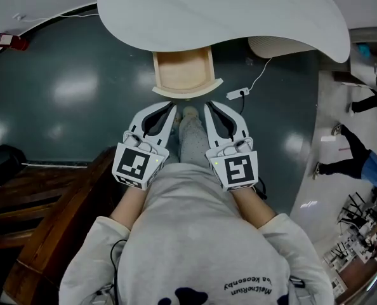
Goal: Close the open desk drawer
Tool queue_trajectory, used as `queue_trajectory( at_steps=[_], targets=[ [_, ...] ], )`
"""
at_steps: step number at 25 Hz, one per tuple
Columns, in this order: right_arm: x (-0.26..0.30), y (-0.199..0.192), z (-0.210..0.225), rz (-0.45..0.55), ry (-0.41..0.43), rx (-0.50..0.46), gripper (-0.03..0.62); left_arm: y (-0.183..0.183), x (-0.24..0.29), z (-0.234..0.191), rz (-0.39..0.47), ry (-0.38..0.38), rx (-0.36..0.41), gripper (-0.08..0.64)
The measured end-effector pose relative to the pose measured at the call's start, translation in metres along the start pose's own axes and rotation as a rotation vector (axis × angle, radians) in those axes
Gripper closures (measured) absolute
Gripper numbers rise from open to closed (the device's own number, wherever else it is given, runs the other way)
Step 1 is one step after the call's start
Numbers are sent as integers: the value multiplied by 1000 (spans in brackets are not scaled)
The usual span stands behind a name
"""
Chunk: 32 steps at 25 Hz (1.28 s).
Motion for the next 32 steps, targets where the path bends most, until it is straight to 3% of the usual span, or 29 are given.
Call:
queue_trajectory(
  at_steps=[14, 22, 32],
  targets=[
    [30, -93, -7, -176, 76, -9, 575, -61, 34, 0, -93, -29, 2, 557],
    [51, -148, -2, -316, 79, 94, 574, -95, 50, -13, -156, -20, 1, 557],
    [73, -179, -5, -412, 86, 79, 574, -129, 59, -23, -193, -30, -47, 557]
  ],
)
Point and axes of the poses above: the fingertips, and each gripper's own axes: x forward along the fingers, z to its right, y out of its top, the point moved 4 cm from there along -x, backward along the fingers, and after that the axes turned 1 degree about -z, right-handed, at the moved point
